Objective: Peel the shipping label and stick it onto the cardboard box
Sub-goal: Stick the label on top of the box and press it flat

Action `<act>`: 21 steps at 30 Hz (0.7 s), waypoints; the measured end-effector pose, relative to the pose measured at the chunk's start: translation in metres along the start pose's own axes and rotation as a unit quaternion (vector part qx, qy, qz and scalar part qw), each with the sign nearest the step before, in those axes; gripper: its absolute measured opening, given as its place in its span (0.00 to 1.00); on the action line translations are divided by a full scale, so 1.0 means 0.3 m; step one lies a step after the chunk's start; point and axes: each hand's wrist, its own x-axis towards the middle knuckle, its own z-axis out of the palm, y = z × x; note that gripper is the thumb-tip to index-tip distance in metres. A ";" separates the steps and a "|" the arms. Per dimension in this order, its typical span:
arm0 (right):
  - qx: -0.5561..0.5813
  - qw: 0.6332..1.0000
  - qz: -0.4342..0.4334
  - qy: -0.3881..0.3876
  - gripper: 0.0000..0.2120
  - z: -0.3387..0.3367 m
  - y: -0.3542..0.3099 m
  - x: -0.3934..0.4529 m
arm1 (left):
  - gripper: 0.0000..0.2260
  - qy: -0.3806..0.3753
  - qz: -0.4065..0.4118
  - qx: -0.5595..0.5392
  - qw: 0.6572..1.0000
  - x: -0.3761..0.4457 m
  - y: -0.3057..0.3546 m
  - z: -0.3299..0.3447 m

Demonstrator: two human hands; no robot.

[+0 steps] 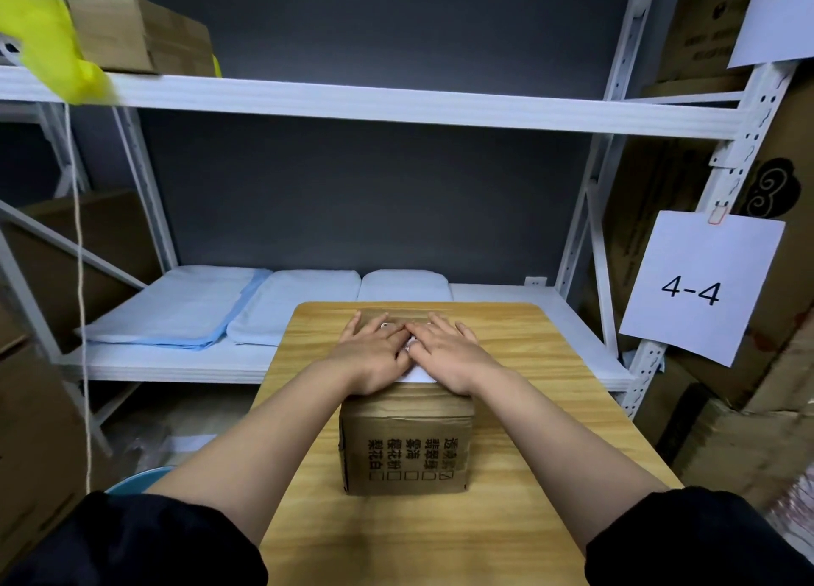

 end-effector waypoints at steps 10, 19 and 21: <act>-0.038 0.999 0.028 -0.010 0.26 0.006 0.036 -0.016 | 0.23 0.011 -0.026 -0.041 0.999 -0.018 -0.023 -0.018; -0.043 0.997 0.042 0.048 0.27 -0.011 0.010 -0.002 | 0.24 0.059 -0.053 -0.002 0.997 -0.002 -0.042 -0.033; -0.013 1.000 0.001 0.021 0.26 -0.007 -0.008 0.004 | 0.25 0.019 -0.007 -0.014 1.000 0.005 -0.014 -0.016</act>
